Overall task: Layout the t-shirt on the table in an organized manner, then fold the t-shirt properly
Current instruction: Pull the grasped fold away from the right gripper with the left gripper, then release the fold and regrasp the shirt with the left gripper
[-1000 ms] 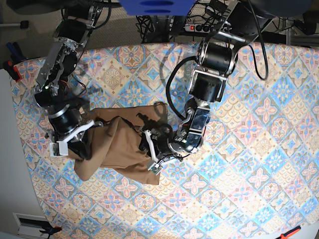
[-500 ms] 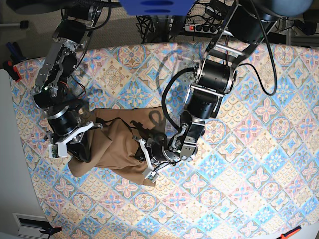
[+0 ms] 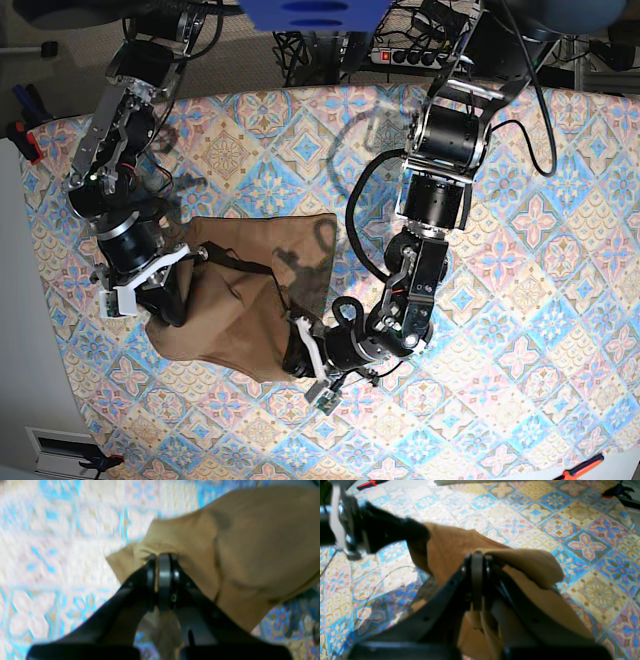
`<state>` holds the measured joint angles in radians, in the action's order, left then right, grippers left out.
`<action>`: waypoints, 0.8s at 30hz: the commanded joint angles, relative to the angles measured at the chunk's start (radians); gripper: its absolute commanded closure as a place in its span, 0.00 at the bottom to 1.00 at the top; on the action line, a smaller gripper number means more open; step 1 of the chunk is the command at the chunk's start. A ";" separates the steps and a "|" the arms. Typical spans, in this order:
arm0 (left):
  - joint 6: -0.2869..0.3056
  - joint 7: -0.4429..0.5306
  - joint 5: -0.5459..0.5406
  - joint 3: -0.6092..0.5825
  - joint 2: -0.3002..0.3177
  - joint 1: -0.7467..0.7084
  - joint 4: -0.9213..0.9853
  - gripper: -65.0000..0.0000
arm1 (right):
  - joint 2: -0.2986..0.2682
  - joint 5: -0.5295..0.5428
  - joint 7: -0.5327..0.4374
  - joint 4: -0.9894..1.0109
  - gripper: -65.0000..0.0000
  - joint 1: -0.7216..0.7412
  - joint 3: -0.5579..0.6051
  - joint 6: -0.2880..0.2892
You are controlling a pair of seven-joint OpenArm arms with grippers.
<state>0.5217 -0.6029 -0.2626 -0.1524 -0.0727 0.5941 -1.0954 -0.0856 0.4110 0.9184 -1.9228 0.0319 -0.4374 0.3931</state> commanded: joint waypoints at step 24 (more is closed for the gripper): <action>-0.182 0.605 -0.378 -0.530 -0.084 0.490 0.665 0.90 | -0.004 0.022 0.074 0.142 1.00 -0.059 -0.278 0.002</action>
<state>0.3355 -0.0101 -0.6342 -0.6861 -0.1555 1.0515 -0.4164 -0.0807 0.4141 1.0172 -1.7626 -0.0448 -0.7139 0.3901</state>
